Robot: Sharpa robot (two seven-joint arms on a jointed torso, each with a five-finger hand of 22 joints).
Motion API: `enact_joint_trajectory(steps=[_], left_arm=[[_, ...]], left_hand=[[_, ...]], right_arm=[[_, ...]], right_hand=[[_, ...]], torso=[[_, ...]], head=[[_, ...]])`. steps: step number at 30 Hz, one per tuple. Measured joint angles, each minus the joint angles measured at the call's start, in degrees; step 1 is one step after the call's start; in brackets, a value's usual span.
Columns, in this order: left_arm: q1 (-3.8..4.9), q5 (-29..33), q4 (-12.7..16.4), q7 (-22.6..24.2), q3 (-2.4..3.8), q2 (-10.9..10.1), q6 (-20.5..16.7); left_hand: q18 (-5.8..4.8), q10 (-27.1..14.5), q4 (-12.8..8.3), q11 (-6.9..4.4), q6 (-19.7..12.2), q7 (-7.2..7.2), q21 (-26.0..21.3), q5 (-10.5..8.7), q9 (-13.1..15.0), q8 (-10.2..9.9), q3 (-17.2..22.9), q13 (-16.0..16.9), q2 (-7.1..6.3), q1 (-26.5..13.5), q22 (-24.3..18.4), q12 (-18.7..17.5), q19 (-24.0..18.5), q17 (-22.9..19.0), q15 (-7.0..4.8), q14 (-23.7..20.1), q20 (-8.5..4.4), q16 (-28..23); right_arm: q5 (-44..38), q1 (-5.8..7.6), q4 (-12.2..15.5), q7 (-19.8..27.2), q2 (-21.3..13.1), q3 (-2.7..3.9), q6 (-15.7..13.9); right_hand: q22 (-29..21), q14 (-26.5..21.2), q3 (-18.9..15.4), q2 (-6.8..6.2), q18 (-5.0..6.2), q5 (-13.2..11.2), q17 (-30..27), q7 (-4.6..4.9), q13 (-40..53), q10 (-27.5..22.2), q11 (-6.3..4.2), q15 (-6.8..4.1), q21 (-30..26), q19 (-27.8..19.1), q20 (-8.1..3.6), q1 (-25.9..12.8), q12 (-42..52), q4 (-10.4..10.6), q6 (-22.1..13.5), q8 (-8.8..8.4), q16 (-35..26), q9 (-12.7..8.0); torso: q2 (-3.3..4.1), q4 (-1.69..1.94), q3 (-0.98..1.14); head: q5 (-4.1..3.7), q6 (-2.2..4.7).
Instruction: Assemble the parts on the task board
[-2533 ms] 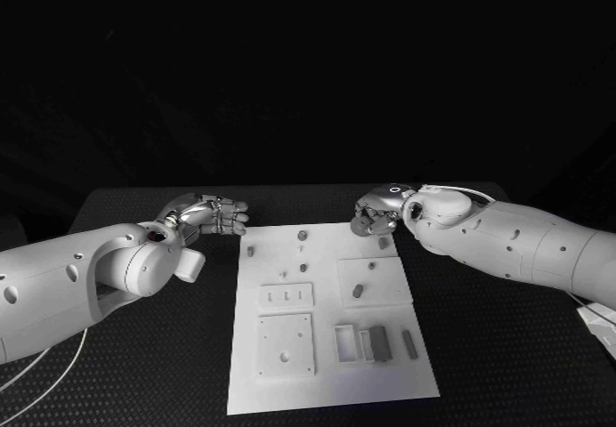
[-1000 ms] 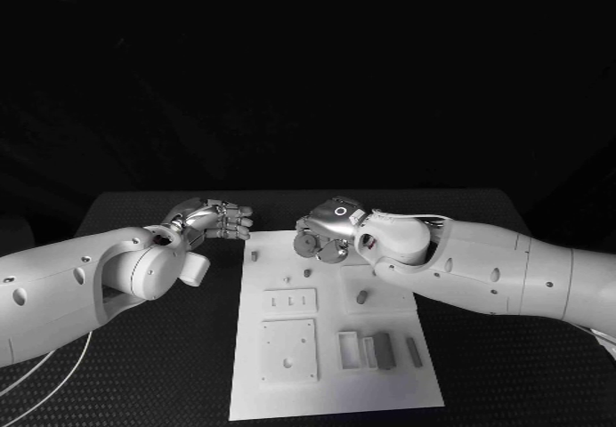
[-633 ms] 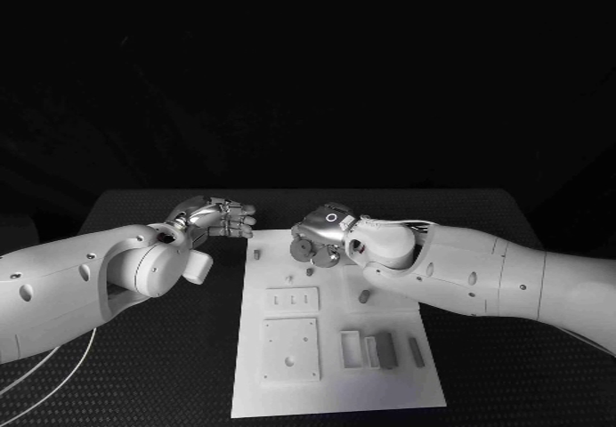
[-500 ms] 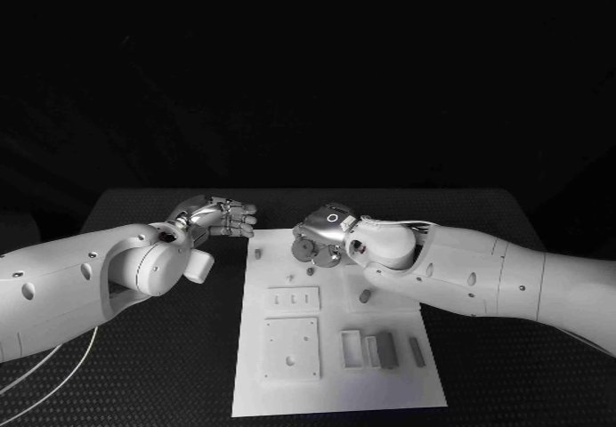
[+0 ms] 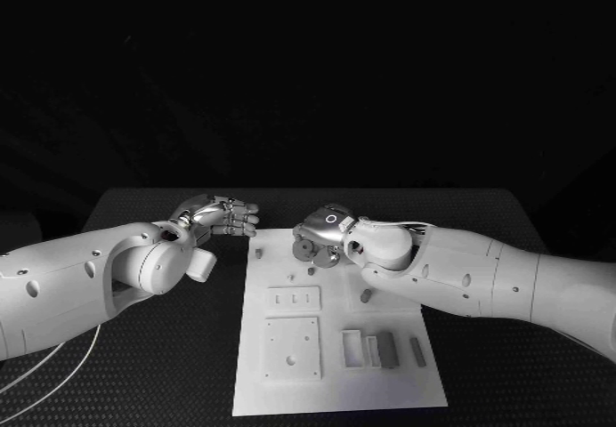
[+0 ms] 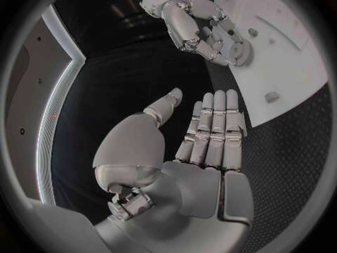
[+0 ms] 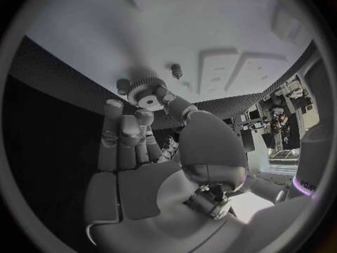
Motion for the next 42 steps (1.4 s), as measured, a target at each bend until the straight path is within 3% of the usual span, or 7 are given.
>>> enact_joint_trajectory(steps=[15,38,42], left_arm=[[0.00,0.0,0.0,0.0,0.00,0.0,0.0],[0.00,0.0,0.0,-0.1,0.00,-0.2,0.0],[0.00,0.0,0.0,-0.1,0.00,-0.2,0.0]], left_hand=[[0.00,0.0,0.0,0.00,0.0,0.00,0.0,0.00,-0.1,0.0,0.0,0.0,0.00,0.0,0.0,-0.2,0.0,0.1,0.00,0.0,0.00,0.0],[0.00,0.0,0.0,0.00,0.0,0.00,0.0,0.00,-0.1,0.0,0.0,0.0,0.00,0.0,0.0,-0.2,0.0,0.2,0.00,0.0,0.00,0.0],[0.00,0.0,0.0,0.00,0.0,0.00,0.0,0.00,0.0,0.0,0.0,0.0,0.00,0.0,0.0,-0.2,0.0,0.2,0.00,0.0,0.00,0.0]], right_arm=[[0.0,-0.56,-1.4,0.6,1.4,-0.19,0.1],[0.2,-0.69,-2.0,0.3,-0.1,-0.21,0.7],[0.8,-0.74,-2.1,0.3,-0.1,-0.26,0.7]], right_hand=[[0.0,0.1,0.0,-0.15,-0.27,0.0,-0.1,-0.19,-0.1,0.2,0.16,0.10,0.0,0.0,0.01,-0.1,0.0,0.0,0.2,-0.30,0.0,-0.1],[0.0,0.2,0.2,-0.66,-0.34,0.0,-0.1,-0.27,-0.3,0.3,0.09,0.20,0.0,0.0,0.01,-0.2,0.0,0.2,0.3,-0.65,0.0,-0.1],[0.0,-0.6,0.2,-1.96,-0.36,0.0,-0.2,-0.28,-0.8,0.0,0.31,0.98,-0.3,0.0,0.01,-0.2,-0.5,0.2,0.3,-3.02,0.0,-1.1]], torso=[[-0.02,0.01,0.00],[-0.02,-0.09,0.09],[-0.02,-0.08,0.09]], head=[[0.14,-0.30],[0.28,-0.40],[0.27,-0.43]])
